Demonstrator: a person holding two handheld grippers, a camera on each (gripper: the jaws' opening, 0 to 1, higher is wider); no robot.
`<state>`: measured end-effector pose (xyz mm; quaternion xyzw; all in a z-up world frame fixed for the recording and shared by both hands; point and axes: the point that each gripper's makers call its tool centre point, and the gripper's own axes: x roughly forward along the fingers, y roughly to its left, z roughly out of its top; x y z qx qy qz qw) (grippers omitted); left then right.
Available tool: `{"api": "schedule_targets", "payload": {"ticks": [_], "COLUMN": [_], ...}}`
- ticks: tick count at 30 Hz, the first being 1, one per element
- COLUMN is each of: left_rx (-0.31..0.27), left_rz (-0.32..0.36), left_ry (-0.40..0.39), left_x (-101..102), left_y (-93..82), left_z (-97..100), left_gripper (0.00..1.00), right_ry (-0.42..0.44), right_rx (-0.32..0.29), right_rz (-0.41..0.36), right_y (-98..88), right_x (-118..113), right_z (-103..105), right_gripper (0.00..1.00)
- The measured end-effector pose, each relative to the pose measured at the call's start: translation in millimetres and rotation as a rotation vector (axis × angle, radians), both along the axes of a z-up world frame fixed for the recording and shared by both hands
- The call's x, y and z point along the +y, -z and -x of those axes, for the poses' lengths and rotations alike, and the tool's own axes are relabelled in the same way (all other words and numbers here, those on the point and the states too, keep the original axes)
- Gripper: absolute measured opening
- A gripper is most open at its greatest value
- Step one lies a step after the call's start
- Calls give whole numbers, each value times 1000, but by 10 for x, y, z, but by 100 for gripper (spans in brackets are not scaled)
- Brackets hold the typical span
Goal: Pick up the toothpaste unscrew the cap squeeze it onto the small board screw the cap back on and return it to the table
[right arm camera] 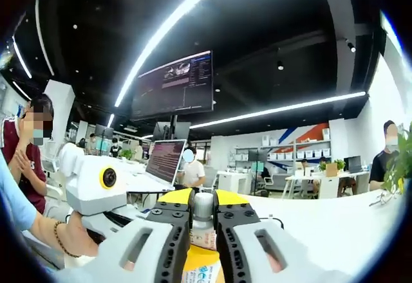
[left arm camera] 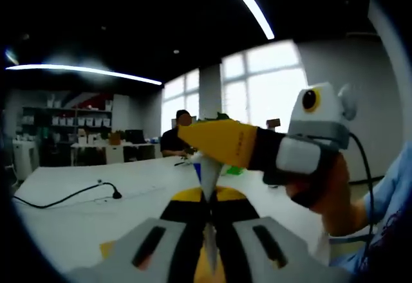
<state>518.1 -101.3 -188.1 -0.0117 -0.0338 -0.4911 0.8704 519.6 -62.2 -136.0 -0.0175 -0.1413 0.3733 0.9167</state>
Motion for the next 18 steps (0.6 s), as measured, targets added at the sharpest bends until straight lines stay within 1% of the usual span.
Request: {"api": "schedule_targets", "payload": {"ticks": [3, 4, 5, 8, 11, 14, 15, 16, 18], "left_rx": [4, 4, 2, 24, 40, 43, 35, 30, 49], "left_rz": [6, 0, -5, 0, 28, 29, 26, 24, 25], "left_ry": [28, 36, 43, 83, 129, 155, 168, 183, 216], "left_x": [21, 19, 10, 11, 17, 24, 23, 26, 20], "left_y": [-38, -38, -31, -33, -33, -16, -14, -10, 5], "left_z": [69, 85, 97, 107, 133, 131, 134, 134, 151], "left_gripper": [2, 2, 2, 2, 2, 2, 2, 2, 2], "right_ry": [-30, -38, -42, -54, -84, -110, -129, -143, -195], "right_rx": [0, 12, 17, 22, 20, 12, -13, -18, 8], "right_rz": [3, 16, 19, 19, 16, 28, 49, 54, 45], "right_y": [-36, -85, -90, -89, -90, -67, -68, -60, -37], "right_x": [19, 3, 0, -4, 8, 25, 38, 42, 52], "right_z": [62, 60, 60, 51, 71, 86, 101, 109, 119], "right_gripper": [10, 10, 10, 10, 10, 10, 10, 9, 9]}}
